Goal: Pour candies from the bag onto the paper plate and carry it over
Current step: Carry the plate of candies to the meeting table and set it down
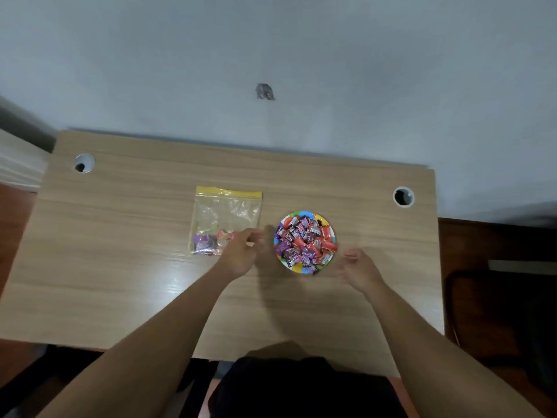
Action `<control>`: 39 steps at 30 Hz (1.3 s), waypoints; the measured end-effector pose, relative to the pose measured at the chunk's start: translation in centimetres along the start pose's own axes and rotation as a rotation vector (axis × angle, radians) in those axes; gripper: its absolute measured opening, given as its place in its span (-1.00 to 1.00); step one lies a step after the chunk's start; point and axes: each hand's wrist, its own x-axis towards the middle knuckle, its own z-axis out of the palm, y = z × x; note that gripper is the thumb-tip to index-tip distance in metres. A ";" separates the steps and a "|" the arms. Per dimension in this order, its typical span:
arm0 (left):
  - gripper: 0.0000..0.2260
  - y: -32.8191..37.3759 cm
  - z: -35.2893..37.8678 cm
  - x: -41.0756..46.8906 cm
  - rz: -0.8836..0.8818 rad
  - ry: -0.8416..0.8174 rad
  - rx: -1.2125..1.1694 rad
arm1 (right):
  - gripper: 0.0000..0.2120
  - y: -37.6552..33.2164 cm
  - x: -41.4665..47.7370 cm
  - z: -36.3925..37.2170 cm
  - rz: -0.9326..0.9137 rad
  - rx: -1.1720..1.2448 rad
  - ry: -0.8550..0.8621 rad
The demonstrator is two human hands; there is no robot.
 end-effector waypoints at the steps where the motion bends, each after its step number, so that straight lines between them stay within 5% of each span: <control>1: -0.73 0.1 0.5 0.2 -0.041 -0.003 0.000 | -0.82 -0.2 -0.3 0.2 0.033 0.041 -0.017; 5: -0.68 0.0 1.9 0.6 -0.163 -0.028 0.003 | -0.74 0.0 -1.0 1.4 0.018 0.068 -0.157; 11: -0.67 0.6 3.6 1.1 -0.247 -0.002 -0.190 | -0.32 2.2 -0.4 3.0 -0.024 0.022 -0.135; 19: -0.68 0.8 4.6 1.4 -0.299 -0.023 -0.224 | -0.46 1.6 -0.3 4.2 -0.067 0.058 -0.024; 28: -0.71 0.3 5.5 0.5 -0.286 -0.027 -0.207 | -0.91 2.0 -0.2 4.1 -0.104 0.104 -0.056; 34: -0.97 -2.3 5.4 0.2 -0.286 0.024 -0.070 | -0.83 2.3 -0.9 4.8 -0.108 0.058 -0.002; 39: -0.96 -2.4 5.6 -1.1 -0.327 0.061 -0.139 | -0.97 2.7 -2.1 4.8 -0.099 0.015 0.002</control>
